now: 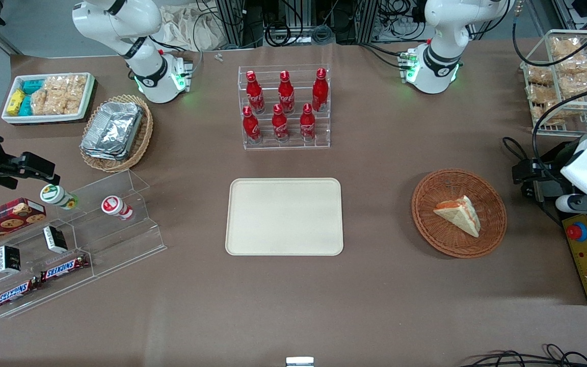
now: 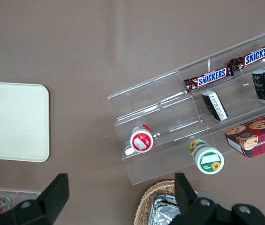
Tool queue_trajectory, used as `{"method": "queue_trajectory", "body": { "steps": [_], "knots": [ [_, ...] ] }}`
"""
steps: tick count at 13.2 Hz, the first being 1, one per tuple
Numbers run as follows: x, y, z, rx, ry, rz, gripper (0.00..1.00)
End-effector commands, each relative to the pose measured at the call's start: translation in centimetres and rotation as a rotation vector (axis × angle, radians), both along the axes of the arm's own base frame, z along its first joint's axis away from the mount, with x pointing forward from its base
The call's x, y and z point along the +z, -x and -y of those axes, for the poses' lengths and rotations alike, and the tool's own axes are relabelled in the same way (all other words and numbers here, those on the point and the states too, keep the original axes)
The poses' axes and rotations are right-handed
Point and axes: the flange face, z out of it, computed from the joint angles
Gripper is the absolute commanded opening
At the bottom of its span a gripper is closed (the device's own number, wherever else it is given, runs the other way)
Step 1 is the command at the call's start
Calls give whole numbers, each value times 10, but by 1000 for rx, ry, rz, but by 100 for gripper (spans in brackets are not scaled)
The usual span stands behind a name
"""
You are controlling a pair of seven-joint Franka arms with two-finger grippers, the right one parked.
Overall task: Place sandwich from basket to tray
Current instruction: 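Move the left gripper toward the sandwich in the wicker basket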
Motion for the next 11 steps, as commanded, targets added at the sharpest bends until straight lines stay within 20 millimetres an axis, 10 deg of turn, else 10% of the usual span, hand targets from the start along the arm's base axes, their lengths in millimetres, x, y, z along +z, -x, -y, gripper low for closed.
{"method": "queue_trajectory", "body": {
  "steps": [1, 7, 11],
  "knots": [
    [-13, -6, 1, 172, -3, -31, 100],
    [-44, -8, 2, 331, 12, -44, 100],
    [-106, -6, 6, 645, -27, -24, 100]
  ]
}}
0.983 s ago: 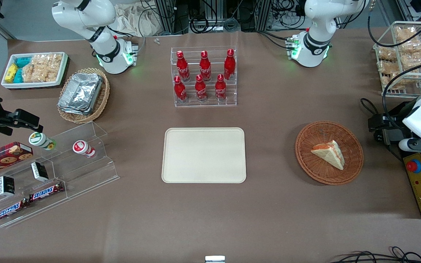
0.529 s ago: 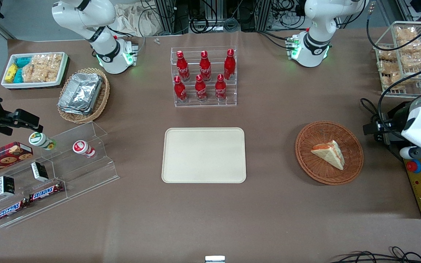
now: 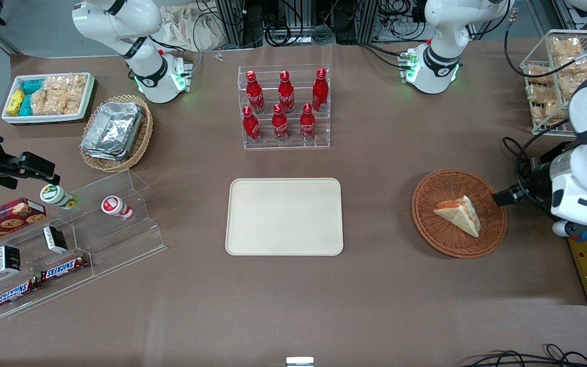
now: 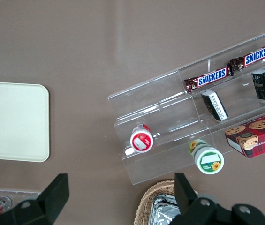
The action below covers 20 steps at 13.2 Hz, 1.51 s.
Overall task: Place sandwich from basket to tray
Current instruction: 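Lower the open left gripper over the wrapped sandwich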
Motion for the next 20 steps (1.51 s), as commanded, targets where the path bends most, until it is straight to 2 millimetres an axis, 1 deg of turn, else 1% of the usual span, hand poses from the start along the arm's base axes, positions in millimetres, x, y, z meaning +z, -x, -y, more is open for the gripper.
{"method": "queue_trajectory", "body": {
  "steps": [1, 3, 4, 7, 9, 11, 14, 20],
  "knots": [
    [-38, 7, 1, 125, -15, 14, 100],
    [-65, 9, -1, 261, -21, 47, 100],
    [-79, 11, 0, 290, -22, 64, 100],
    [-122, 16, -7, 322, -12, 96, 100],
    [-144, 20, -16, 336, -18, 76, 100],
    [-168, 26, -19, 320, -37, 65, 100],
    [-182, 31, -22, 326, -34, 75, 100],
    [-216, 39, -22, 343, -30, 11, 100]
  ]
}}
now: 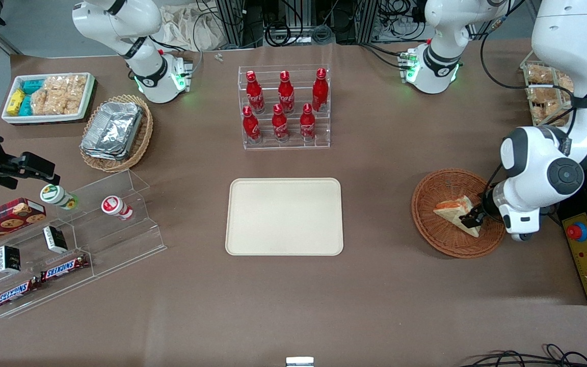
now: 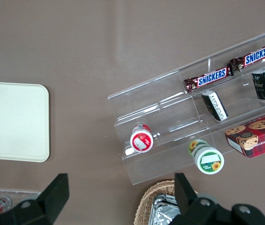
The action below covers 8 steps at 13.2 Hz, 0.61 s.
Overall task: Place sandwich from basket to tray
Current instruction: 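Lower the open left gripper over the wrapped sandwich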
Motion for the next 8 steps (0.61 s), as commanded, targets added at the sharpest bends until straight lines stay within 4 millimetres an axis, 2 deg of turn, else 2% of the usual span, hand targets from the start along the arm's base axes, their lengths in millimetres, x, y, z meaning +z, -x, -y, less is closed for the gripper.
{"method": "queue_trajectory", "body": {
  "steps": [1, 7, 8],
  "knots": [
    [-20, 4, 0, 29, -3, -12, 100],
    [-42, -3, 3, 70, 9, 9, 99],
    [-40, -6, 4, 82, 11, 18, 85]
  ]
}}
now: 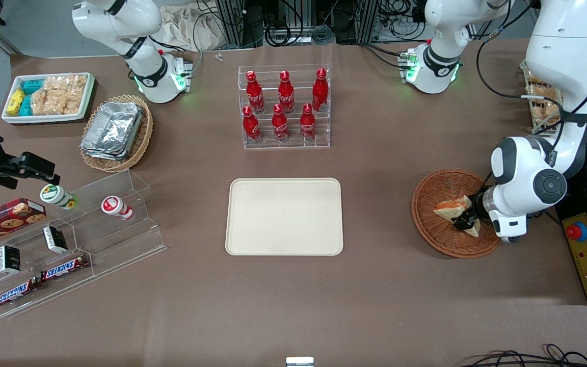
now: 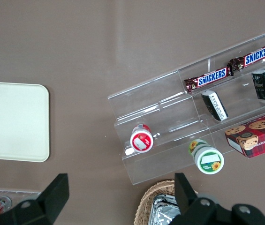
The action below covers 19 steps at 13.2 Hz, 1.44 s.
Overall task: Place sandwich from basket to tray
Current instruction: 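Lower the open left gripper over the wrapped sandwich, then close the left gripper on the sandwich and lift it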
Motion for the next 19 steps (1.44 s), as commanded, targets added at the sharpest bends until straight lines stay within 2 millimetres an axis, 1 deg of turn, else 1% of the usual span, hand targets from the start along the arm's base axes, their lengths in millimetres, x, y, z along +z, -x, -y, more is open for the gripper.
{"method": "queue_trajectory", "body": {
  "steps": [1, 2, 3, 6, 7, 8, 9, 11, 12, 14, 16, 17, 18, 19],
  "knots": [
    [4, -7, 3, 86, -8, 32, 58],
    [8, -10, 5, 126, -12, 40, 22],
    [7, -11, 8, 130, -11, 40, 0],
    [15, -16, 8, 133, -12, 52, 0],
    [21, -18, 8, 131, -13, 62, 0],
    [32, -21, 9, 126, -16, 71, 0],
    [46, -22, 10, 116, -24, 72, 0],
    [85, -30, 21, 84, -35, 72, 0],
    [107, -35, 27, 63, -51, 58, 0],
    [159, -47, 41, 9, -83, 9, 0],
    [207, -55, 58, -57, -72, 6, 0],
    [227, -55, 61, -105, -68, -8, 0],
    [246, -54, 65, -194, -58, -26, 0],
    [264, -51, 73, -314, -39, -40, 0]
  ]
}}
